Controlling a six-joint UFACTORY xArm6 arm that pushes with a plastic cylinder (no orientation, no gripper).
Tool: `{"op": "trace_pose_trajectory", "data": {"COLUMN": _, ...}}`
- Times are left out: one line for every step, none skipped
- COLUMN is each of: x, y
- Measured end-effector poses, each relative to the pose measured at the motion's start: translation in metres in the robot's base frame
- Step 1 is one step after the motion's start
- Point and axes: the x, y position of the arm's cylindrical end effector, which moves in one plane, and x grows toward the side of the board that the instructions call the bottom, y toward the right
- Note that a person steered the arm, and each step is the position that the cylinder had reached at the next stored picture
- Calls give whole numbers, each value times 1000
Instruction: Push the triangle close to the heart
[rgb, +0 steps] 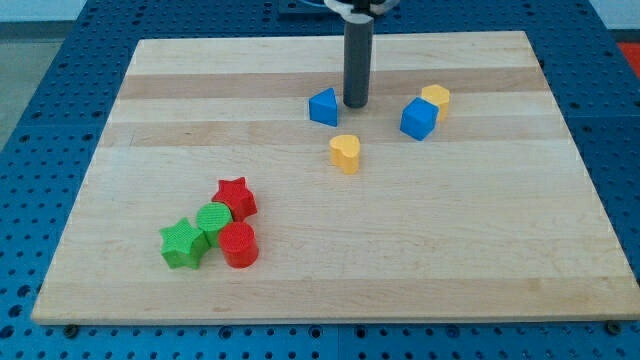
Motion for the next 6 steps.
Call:
{"op": "trace_pose_trajectory", "data": {"x": -8, "y": -36}}
{"op": "trace_pose_trajectory", "data": {"x": -2, "y": -62}}
{"op": "trace_pose_trajectory", "data": {"x": 4, "y": -64}}
{"op": "trace_pose_trajectory", "data": {"x": 19, "y": -64}}
{"op": "trace_pose_trajectory", "data": {"x": 41, "y": -61}}
{"op": "trace_pose_trajectory", "data": {"x": 46, "y": -69}}
